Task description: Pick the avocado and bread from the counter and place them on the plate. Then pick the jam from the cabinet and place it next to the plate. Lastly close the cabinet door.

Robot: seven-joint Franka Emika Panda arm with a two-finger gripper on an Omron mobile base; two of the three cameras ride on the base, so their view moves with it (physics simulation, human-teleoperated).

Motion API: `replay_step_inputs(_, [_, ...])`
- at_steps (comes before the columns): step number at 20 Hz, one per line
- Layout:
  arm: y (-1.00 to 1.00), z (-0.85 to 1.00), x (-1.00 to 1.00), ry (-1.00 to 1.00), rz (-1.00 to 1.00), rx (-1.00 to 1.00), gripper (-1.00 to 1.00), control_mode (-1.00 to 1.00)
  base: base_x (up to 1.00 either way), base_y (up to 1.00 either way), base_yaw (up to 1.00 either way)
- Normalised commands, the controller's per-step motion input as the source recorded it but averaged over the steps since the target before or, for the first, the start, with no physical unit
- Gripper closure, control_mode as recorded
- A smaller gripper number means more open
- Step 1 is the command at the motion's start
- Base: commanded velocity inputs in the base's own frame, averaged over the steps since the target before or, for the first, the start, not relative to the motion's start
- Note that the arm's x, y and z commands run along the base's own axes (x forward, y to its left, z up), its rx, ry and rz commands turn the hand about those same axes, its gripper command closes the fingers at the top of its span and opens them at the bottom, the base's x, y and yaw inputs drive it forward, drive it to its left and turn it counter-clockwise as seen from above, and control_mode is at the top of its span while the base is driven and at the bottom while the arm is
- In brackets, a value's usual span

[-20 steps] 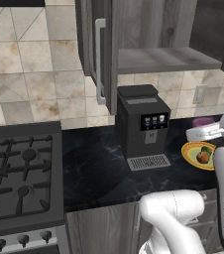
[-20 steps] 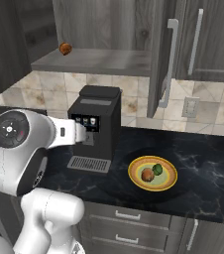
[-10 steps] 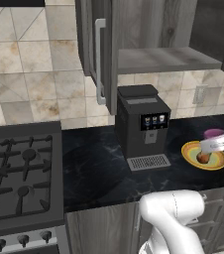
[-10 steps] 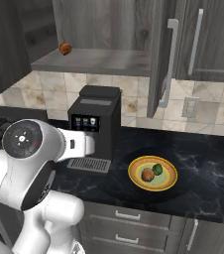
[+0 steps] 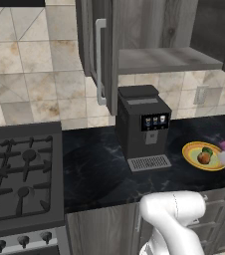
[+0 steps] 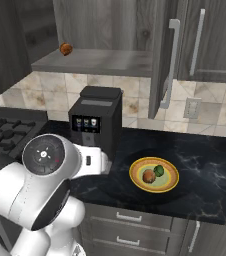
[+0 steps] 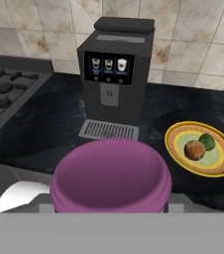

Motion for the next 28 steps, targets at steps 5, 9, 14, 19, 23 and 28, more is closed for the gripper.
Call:
replay_step_inputs(5, [-0.39,-0.3,-0.13,-0.05,0.0,0.0,1.0,-1.0,0.0,0.0,0.0])
replay_step_inputs(9, [-0.42,-0.23,-0.04,-0.1,0.0,0.0,1.0,-1.0,0.0,0.0,0.0])
replay_step_inputs(14, [-0.36,-0.25,0.0,-0.1,0.01,0.0,1.0,-1.0,0.0,0.0,0.0])
replay_step_inputs(19, [-0.29,-0.27,0.0,-0.05,0.03,0.0,1.0,-1.0,0.0,0.0,0.0])
replay_step_inputs(23, [-0.21,-0.23,0.0,0.0,0.01,0.0,1.0,-1.0,0.0,0.0,0.0])
replay_step_inputs(28, [-0.2,-0.17,0.0,-0.03,0.01,0.0,1.0,-1.0,0.0,0.0,0.0])
